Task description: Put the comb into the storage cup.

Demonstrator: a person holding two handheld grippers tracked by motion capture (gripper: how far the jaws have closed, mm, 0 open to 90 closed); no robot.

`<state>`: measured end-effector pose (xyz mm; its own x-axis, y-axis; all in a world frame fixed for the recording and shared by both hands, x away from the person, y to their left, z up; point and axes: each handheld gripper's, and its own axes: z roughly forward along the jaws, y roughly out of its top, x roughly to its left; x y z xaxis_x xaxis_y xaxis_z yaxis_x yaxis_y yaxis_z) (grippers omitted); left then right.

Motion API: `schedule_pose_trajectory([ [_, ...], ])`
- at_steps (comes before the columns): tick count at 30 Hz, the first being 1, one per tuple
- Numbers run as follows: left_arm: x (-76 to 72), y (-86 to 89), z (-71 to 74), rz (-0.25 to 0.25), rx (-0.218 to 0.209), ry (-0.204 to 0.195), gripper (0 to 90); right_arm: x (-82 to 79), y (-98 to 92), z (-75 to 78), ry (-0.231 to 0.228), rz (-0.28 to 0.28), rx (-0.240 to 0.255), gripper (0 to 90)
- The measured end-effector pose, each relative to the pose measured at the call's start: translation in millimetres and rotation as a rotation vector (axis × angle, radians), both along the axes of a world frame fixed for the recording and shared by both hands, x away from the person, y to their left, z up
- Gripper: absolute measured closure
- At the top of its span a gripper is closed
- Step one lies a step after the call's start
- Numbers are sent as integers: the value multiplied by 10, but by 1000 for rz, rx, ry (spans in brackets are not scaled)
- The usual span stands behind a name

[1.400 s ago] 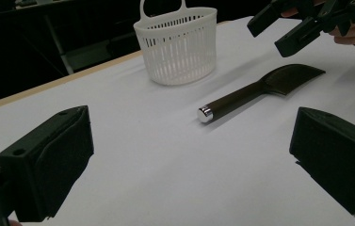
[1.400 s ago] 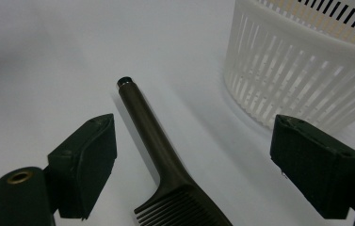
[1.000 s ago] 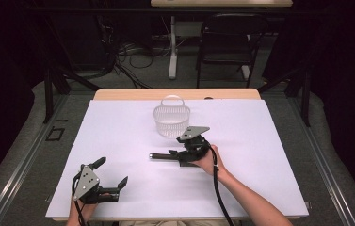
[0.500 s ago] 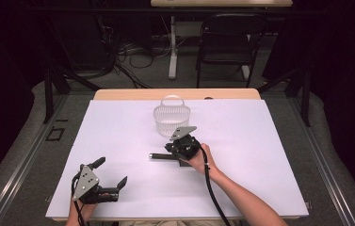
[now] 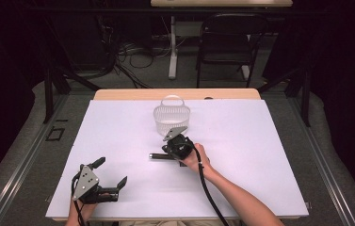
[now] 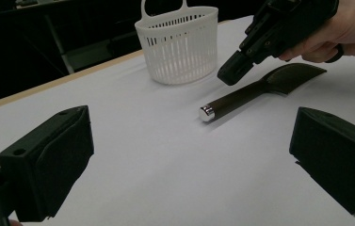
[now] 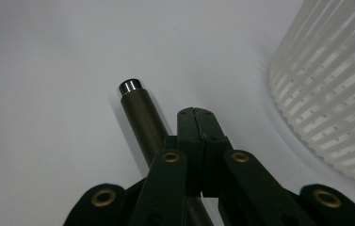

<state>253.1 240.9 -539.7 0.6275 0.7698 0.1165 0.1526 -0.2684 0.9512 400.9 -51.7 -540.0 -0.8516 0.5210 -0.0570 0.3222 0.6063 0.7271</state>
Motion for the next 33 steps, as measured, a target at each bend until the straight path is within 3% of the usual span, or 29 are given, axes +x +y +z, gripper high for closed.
schedule_pose_trajectory([
  [16, -2, 6, 2, 2, 4, -1, 4, 21, 106, -52, 39, 18, -29, 900],
  [33, -9, 6, 6, 1, 1, -2, 4, -81, 133, -65, 71, 64, -61, 900],
])
